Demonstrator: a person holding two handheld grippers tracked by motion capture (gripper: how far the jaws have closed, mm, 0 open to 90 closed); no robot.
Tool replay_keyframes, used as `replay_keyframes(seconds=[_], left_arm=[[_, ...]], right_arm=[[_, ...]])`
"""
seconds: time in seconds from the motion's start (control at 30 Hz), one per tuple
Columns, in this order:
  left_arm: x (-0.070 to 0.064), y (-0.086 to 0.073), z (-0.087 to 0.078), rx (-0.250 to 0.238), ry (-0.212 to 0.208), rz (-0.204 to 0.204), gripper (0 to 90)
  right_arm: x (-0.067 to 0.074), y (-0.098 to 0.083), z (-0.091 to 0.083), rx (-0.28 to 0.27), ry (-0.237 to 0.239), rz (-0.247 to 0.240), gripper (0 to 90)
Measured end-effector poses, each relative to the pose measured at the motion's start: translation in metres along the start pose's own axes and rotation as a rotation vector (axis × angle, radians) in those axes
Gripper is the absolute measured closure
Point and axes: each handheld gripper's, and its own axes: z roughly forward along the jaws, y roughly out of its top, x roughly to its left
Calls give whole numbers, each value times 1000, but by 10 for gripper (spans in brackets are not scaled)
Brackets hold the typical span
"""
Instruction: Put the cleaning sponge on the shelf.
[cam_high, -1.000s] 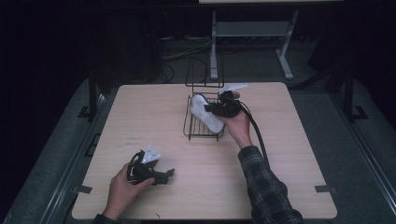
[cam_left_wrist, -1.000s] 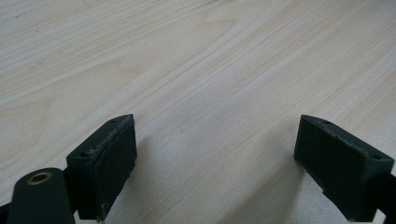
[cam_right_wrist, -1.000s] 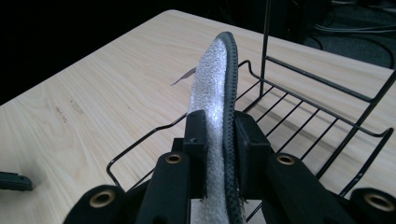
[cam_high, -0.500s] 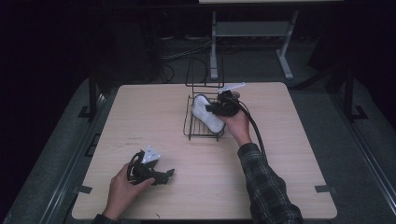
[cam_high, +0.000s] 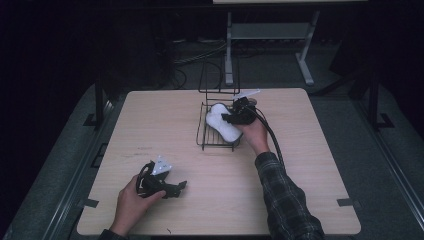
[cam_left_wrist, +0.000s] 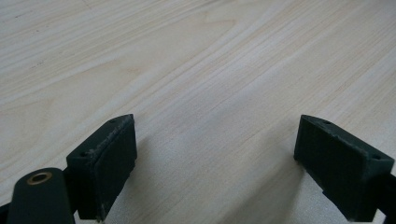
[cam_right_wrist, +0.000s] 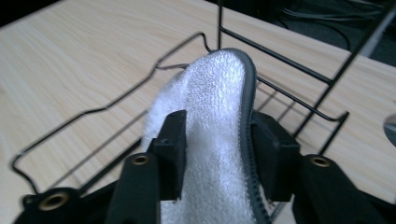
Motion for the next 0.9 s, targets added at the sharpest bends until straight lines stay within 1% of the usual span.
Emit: replay_keyframes(seconds=[0.03,0.1,0.17,0.33,0.37,0.47,0.5,0.53,0.57,0.6,0.63,0.7,0.73,0.8,0.9], left_arm=[[0,0,0,0,1,0,123],[0,0,0,-1,1,-1,123],[0,0,0,-1,0,-2,123],[0,0,0,0,1,0,123],[0,0,0,0,1,-1,123],[0,0,0,-2,0,-2,123],[0,0,0,-2,-1,-2,123],[0,0,0,0,-1,-1,123],[0,0,0,1,0,0,123],[0,0,0,1,0,0,123],[0,0,0,1,0,-1,123],[0,0,0,0,0,0,123],[0,0,0,1,1,0,123],[0,0,0,0,1,0,123],[0,0,0,0,1,-1,123]], right_arm=[[-1,-1,1,7,-2,-7,550],[-2,-3,4,29,-10,-5,539],[-3,-5,7,27,-1,8,536],[-3,-6,5,18,-1,12,506],[-3,-6,3,11,4,7,502],[-3,-5,-5,-15,8,21,504],[-4,-5,-8,-23,16,23,527],[-5,-5,-13,-27,24,23,589],[-6,-6,-18,-26,46,30,667],[-6,-7,-22,-31,54,27,729],[-6,-9,-26,-36,49,11,784],[-5,-12,-34,-27,53,-11,868],[-4,-14,-37,-24,50,-17,896],[-3,-19,-41,-11,47,-32,898],[-2,-27,-46,5,44,-41,899]])
